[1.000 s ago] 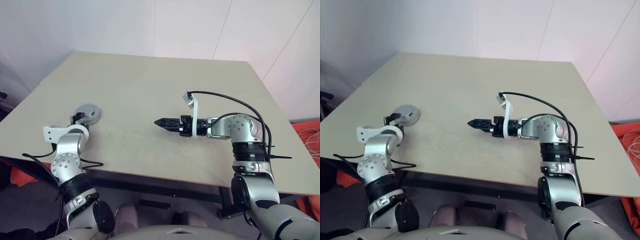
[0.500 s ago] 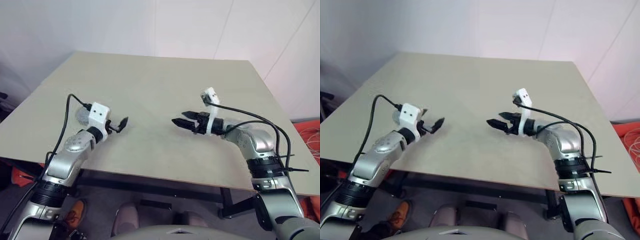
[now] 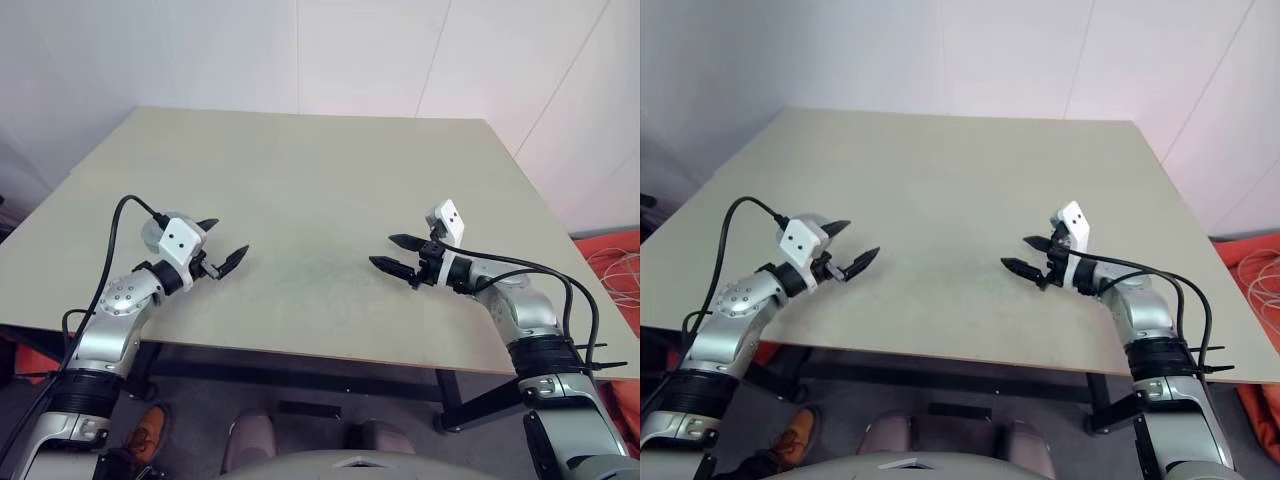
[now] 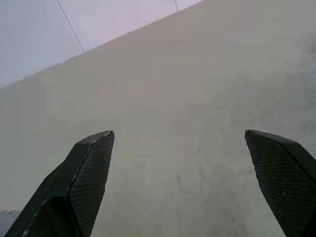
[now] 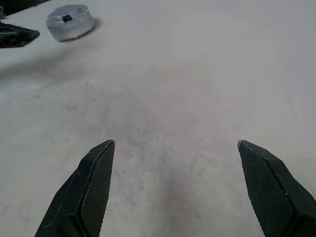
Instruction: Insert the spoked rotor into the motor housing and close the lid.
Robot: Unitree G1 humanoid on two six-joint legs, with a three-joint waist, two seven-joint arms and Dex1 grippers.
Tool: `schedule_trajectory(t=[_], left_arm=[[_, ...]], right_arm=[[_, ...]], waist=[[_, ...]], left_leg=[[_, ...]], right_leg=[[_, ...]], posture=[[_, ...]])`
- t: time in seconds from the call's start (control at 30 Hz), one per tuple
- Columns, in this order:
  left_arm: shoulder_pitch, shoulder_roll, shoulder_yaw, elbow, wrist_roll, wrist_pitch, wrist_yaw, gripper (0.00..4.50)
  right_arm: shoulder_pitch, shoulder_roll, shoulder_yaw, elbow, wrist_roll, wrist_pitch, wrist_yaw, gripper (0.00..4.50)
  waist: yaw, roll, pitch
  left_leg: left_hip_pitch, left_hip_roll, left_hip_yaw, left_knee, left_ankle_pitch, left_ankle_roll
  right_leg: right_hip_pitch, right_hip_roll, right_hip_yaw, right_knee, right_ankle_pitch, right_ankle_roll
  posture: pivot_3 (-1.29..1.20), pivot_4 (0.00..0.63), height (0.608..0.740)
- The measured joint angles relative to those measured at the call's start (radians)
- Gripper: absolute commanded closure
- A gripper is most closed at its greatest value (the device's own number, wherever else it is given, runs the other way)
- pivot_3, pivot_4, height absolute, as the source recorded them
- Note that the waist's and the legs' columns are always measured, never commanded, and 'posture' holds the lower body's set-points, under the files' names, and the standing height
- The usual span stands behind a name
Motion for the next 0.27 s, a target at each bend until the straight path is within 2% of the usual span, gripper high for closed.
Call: schedule_trajectory(t=[0.27], left_arm=[[0.000,-0.021,0.030,0.014,0.015,-0.010,-0.005,0.01]], right_arm=[[0.000,0.016,0.000,0.000,-0.005,-0.001,-0.016,0.00]], waist=[[0.001,0.000,0.000]], left_leg=[[0.000,0.000,0.000,0.000,0.000,0.000]], right_leg=[[0.000,0.000,0.000,0.000,0.000,-0.001]], posture=[[0.00,0.000,0.740]])
